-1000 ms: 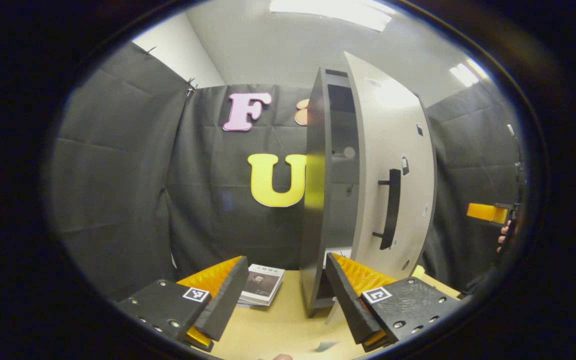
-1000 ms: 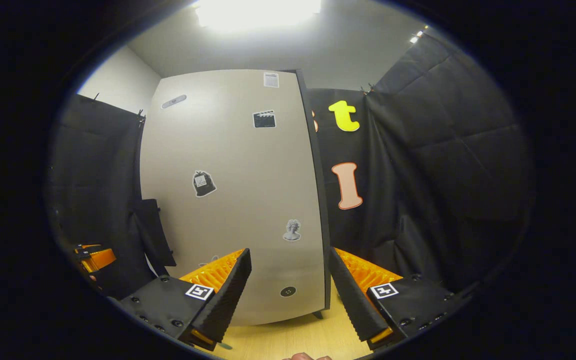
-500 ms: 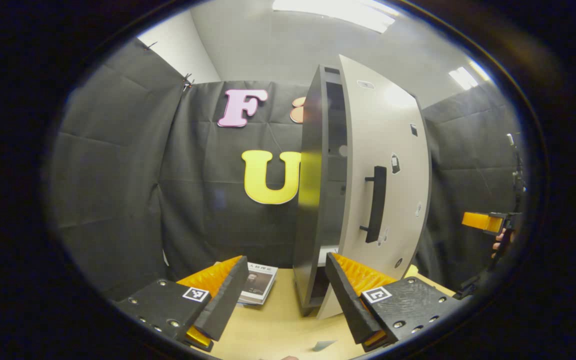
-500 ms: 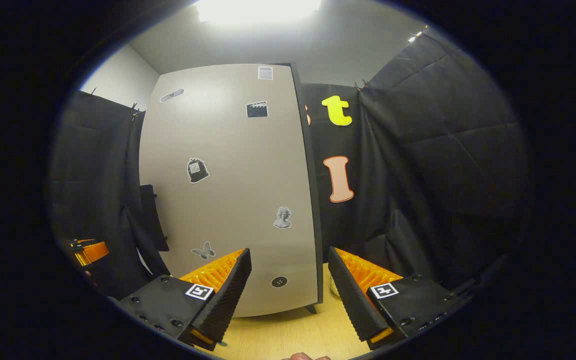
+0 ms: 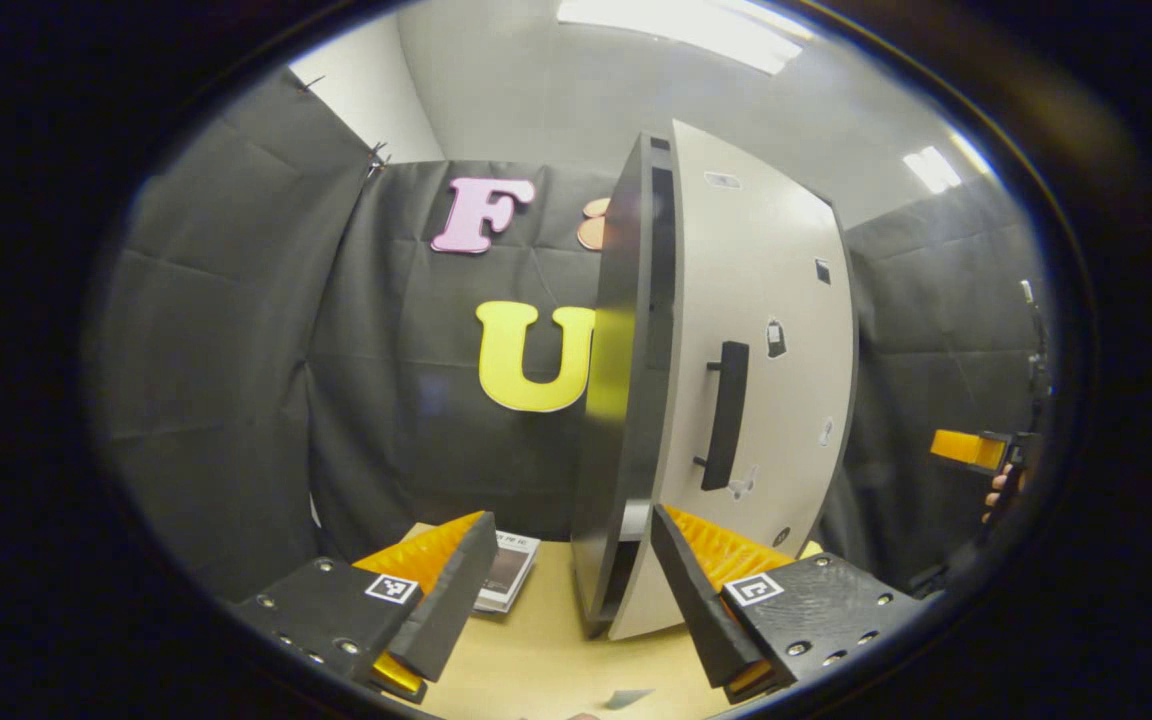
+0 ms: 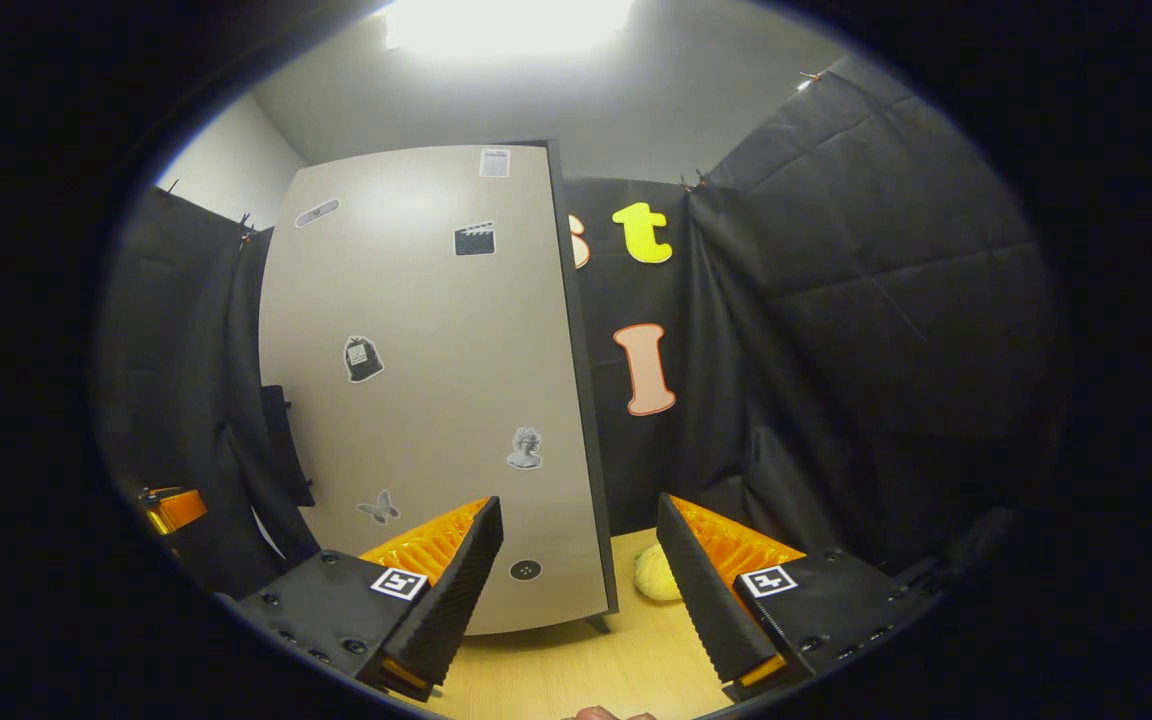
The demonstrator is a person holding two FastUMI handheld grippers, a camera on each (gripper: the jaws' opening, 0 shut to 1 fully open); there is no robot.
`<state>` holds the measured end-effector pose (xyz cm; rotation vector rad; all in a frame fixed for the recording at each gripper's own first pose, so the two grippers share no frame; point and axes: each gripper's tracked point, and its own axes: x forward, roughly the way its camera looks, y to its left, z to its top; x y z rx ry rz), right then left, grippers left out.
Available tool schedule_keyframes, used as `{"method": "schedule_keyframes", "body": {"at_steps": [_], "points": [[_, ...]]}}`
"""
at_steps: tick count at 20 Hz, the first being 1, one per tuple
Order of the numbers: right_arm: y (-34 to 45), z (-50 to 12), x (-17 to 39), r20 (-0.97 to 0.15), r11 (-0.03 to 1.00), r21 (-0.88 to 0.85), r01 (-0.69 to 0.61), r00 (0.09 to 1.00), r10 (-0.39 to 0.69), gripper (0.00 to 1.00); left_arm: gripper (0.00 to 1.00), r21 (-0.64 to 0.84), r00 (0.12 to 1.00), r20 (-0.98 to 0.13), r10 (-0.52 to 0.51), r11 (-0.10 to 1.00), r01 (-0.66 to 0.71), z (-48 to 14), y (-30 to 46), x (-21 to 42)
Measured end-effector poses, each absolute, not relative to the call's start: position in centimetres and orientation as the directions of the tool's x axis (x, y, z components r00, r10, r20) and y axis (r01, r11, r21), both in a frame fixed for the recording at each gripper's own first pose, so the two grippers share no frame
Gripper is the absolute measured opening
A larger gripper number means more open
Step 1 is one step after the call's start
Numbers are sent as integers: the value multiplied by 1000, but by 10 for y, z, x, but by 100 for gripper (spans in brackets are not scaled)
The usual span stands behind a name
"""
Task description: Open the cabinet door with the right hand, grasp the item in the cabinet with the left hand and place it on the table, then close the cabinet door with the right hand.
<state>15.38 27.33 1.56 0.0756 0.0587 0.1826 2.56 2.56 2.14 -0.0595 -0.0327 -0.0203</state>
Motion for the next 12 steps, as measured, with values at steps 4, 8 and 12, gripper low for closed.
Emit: {"method": "schedule_keyframes", "body": {"at_steps": [4,8,12], "points": [[259,20,153,-30,981,127,-149,988,154,98,92,-48,999,26,-26,998,28,17,23,22],[246,17,154,-50,983,146,-110,992,119,100,96,-40,1000,6,-28,999,28,9,23,20],[228,24,158,-36,986,136,-94,994,100,98,95,-61,1000,-8,-23,998,23,9,15,27]]}}
